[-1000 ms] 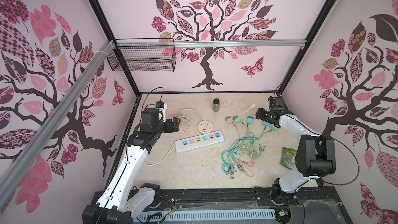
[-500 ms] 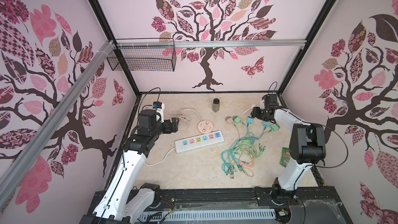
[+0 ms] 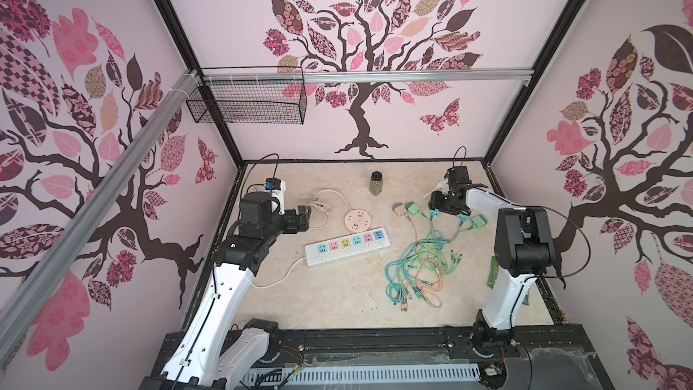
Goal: Insert the plug
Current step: 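Reach the right gripper down to the teal charger plug while the left arm rises, then close the right gripper on the teal charger plug and lift it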
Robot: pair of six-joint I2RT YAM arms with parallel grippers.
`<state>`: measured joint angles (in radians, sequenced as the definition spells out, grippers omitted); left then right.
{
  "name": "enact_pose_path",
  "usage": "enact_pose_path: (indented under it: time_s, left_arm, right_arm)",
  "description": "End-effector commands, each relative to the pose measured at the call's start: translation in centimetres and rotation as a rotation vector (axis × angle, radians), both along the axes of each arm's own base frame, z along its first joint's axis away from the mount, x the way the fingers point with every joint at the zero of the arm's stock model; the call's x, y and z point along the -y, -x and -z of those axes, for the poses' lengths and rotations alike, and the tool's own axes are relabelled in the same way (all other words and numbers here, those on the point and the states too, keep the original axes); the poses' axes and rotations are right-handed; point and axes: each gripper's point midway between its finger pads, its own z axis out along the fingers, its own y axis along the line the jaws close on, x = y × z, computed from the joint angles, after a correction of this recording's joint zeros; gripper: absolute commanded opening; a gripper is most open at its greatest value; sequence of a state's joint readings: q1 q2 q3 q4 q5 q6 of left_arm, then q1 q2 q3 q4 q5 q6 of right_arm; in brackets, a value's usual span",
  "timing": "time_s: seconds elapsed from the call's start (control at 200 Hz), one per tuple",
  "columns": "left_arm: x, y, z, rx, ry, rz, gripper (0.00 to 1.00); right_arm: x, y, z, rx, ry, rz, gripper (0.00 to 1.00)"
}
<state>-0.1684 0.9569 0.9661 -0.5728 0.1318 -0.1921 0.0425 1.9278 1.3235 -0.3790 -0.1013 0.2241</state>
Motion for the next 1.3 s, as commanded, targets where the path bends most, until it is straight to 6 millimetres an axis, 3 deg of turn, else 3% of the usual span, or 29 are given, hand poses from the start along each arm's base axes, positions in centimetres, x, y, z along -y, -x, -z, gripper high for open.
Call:
enact_pose_path:
  time_s: [0.0,0.36,0.8,0.915,1.295]
  left_arm:
    - [-0.3,0.4,0.9,-0.018,-0.012,-0.012,0.96]
    - [-0.6,0.5,0.6,-0.011,-0.020,-0.022,0.96]
    - [-0.8,0.3,0.8,-0.025,-0.029,-0.033,0.96]
    - [-0.7,0.3,0.8,-0.027,-0.025,-0.031,0.96]
    - [0.2,-0.1,0.3,-0.024,0.003,0.010,0.95]
  right_arm:
    - [0.5,0.0,1.8,-0.059,0.061,0.023,0.62]
    - [0.8,-0.5,3.1,-0.063,0.078,0.063,0.56]
    - [0.2,-0.6,3.0,-0.057,0.061,0.042,0.37]
    - [-0.5,-0.9,1.4,-0.022,0.037,0.015,0.33]
    - [-1.3,-1.4,-6.9,0.119,0.036,-0.020,0.32]
